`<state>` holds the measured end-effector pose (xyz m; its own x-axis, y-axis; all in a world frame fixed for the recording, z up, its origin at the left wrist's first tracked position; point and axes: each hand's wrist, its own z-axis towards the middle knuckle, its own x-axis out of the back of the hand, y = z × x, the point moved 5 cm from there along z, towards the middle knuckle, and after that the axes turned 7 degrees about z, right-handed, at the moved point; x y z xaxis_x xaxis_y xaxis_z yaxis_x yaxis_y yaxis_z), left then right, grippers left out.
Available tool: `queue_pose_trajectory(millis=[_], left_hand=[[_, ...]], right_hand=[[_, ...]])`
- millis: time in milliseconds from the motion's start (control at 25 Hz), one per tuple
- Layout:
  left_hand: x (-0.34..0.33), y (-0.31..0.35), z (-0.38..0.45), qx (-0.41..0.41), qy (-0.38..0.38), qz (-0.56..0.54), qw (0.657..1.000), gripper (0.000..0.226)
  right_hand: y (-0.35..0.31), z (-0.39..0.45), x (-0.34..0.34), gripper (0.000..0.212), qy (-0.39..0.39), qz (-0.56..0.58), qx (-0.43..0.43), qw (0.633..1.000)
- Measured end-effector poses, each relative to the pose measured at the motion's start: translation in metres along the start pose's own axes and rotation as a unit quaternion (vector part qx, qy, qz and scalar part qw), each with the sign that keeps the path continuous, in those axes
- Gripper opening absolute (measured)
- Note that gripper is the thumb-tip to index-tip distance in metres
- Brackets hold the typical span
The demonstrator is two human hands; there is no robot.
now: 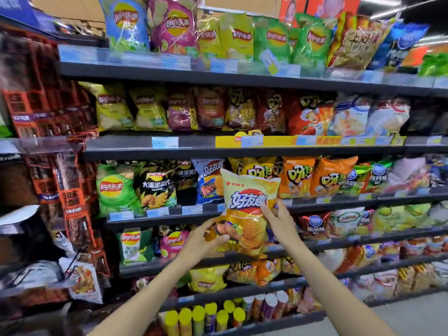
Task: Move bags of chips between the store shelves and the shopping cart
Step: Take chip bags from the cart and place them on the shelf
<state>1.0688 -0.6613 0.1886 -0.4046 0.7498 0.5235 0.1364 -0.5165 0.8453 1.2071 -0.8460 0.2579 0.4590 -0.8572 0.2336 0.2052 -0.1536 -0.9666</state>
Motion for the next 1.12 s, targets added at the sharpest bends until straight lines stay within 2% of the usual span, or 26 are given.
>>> queue_pose_trajectory(millis=[160, 360, 440, 520, 640, 680, 840, 1040, 1120], left_hand=[[0.003, -0.043, 0.037, 0.035, 0.017, 0.013, 0.999, 0.086], [-0.012, -0.056, 0.051, 0.046, -0.001, 0.032, 0.998, 0.087], [-0.019, -0.058, 0.054, 0.059, 0.000, 0.036, 0.998, 0.089], [-0.029, -0.060, 0.055, 0.068, 0.009, 0.022, 0.997, 0.085], [-0.045, -0.056, 0.054, 0.080, 0.022, 0.039, 0.996, 0.078], [-0.051, -0.055, 0.053, 0.083, 0.026, 0.040, 0.995, 0.074], [-0.092, -0.044, 0.039, 0.103, 0.029, 0.022, 0.994, 0.059], [-0.145, -0.028, 0.026, 0.125, 0.026, -0.015, 0.992, 0.063], [-0.163, -0.024, 0.022, 0.129, 0.027, -0.015, 0.991, 0.071]], right_hand=[[0.022, 0.041, -0.023, 0.069, -0.020, -0.007, 0.001, 1.000], [0.061, 0.068, -0.027, 0.072, -0.042, -0.008, -0.032, 0.999], [0.067, 0.073, -0.025, 0.063, -0.049, -0.008, -0.029, 0.998], [0.071, 0.077, -0.020, 0.046, -0.060, -0.009, -0.023, 0.998], [0.080, 0.082, -0.008, 0.031, -0.069, 0.000, -0.023, 0.997], [0.086, 0.082, -0.003, 0.034, -0.072, 0.004, -0.032, 0.997], [0.119, 0.083, 0.028, 0.067, -0.088, -0.021, -0.050, 0.995], [0.142, 0.072, 0.066, 0.078, -0.119, -0.001, -0.095, 0.988], [0.147, 0.068, 0.082, 0.073, -0.132, 0.002, -0.093, 0.987]])
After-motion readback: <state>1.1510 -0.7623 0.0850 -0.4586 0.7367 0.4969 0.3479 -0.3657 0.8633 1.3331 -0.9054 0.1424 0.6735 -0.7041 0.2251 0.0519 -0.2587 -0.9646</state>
